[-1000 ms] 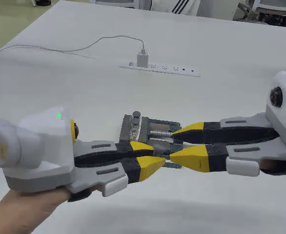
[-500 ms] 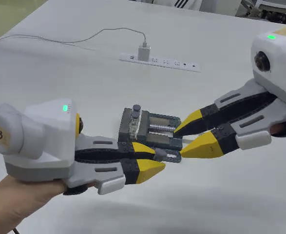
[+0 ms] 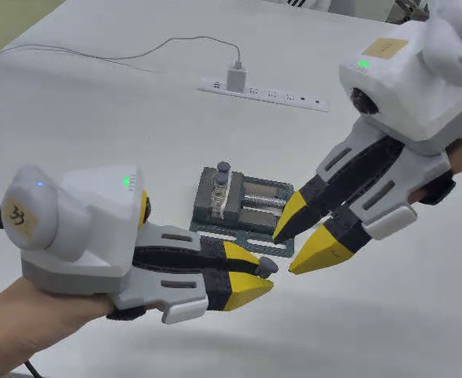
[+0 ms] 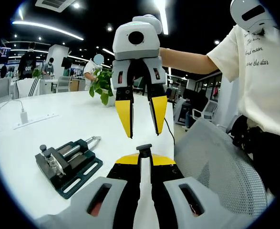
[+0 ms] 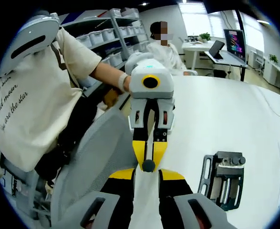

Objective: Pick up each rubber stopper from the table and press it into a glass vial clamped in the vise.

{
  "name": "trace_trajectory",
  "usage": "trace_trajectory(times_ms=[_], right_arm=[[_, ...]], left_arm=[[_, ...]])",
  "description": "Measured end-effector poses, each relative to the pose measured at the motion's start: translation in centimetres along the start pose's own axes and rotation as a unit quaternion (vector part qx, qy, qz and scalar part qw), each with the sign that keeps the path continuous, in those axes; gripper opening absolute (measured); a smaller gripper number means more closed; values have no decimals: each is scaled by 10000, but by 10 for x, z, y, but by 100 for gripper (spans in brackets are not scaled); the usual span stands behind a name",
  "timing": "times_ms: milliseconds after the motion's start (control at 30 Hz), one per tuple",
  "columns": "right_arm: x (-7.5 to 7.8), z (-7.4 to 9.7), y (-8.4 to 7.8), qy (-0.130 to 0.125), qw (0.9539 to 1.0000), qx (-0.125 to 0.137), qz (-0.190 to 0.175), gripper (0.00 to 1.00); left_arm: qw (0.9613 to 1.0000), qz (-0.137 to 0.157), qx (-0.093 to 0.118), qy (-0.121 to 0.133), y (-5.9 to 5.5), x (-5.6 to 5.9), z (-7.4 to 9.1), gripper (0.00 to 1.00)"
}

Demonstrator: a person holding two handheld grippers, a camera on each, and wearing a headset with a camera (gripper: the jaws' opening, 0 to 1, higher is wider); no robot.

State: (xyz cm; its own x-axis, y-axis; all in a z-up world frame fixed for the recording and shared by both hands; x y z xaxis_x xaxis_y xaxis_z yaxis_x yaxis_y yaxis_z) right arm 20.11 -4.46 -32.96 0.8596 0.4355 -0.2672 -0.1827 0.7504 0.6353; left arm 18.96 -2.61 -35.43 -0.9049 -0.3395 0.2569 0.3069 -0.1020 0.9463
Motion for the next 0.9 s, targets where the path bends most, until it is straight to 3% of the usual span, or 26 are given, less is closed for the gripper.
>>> trace_trajectory(times_ms=[300, 900], right_arm=[[-2, -5, -1, 212, 9993, -271, 134, 13], [-3, -14, 0, 365, 9984, -389, 208, 10]], left_arm=[[10000, -21, -41, -81, -2, 3, -1, 3], [9999, -14, -77, -124, -4, 4, 0, 3]])
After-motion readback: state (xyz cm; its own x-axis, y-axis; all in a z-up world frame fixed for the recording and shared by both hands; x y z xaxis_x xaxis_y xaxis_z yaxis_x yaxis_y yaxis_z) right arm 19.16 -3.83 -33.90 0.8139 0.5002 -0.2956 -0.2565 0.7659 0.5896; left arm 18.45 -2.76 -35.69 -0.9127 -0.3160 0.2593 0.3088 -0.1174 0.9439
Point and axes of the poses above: the centre of the closed fingertips' face, and the gripper's own axes: z roughly backward along the fingers, x roughly to its right, y roughly out of its top, the point moved 2 cm from there along z, roughly backward along the fingers, and after that the axes turned 2 degrees about z, right-handed, at the moved point
